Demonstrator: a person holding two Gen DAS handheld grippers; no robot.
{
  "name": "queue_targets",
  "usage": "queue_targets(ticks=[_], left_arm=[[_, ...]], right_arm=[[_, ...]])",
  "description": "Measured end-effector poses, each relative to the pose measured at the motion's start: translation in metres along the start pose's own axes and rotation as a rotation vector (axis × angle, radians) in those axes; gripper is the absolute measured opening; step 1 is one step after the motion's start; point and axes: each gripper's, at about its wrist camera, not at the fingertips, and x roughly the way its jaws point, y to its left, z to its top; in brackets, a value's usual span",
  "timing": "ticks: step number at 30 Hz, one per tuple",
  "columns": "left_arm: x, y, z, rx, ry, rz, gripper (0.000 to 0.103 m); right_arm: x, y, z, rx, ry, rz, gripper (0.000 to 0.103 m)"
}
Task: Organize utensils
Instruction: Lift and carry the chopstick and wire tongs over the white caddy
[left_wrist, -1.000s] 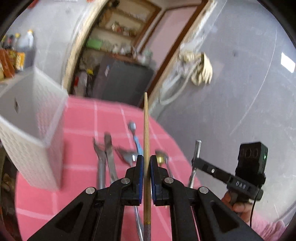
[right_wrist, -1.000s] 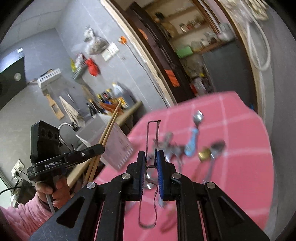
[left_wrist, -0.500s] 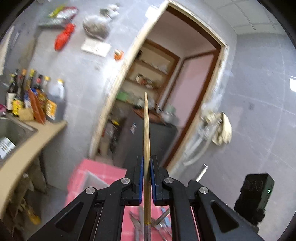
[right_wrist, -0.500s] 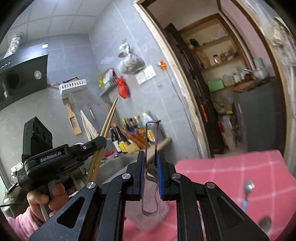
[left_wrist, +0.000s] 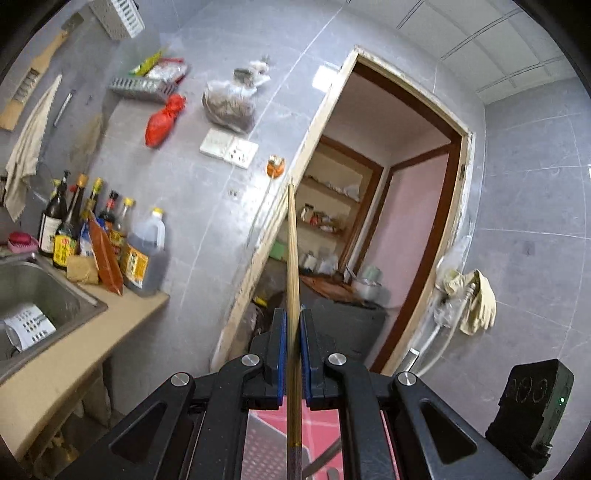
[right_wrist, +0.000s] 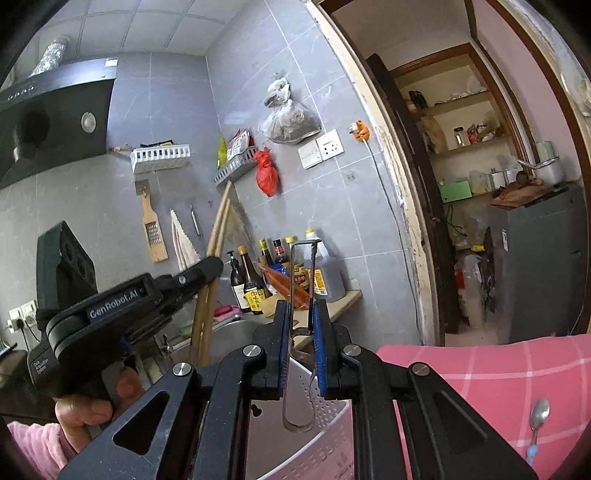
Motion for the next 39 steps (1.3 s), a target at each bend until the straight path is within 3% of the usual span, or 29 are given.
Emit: queue_targets(ticks=[8, 20, 28, 39], left_arm=[[0.0, -0.009, 0.009, 0.029, -0.076, -0.003, 0.007], [0.008, 0.003, -0.009, 0.021, -0.037, 0.035, 0.007], [0.004, 0.02, -0.02, -0.017, -0.025, 0.001, 0.007], [-0.004, 0.021, -0.023, 0.063, -0.008, -0.023, 0.008]], right_arm=[[0.005, -0.005, -0.004, 0.015, 0.008, -0.004, 0.012], [0.02, -0.01, -0.015, 0.003, 0.054, -0.004, 0.012], [0.026, -0.011, -0.024, -0.016, 0.094, 0.005, 0.012], [0.032, -0.01, -0.035, -0.027, 0.147, 0.024, 0.012]])
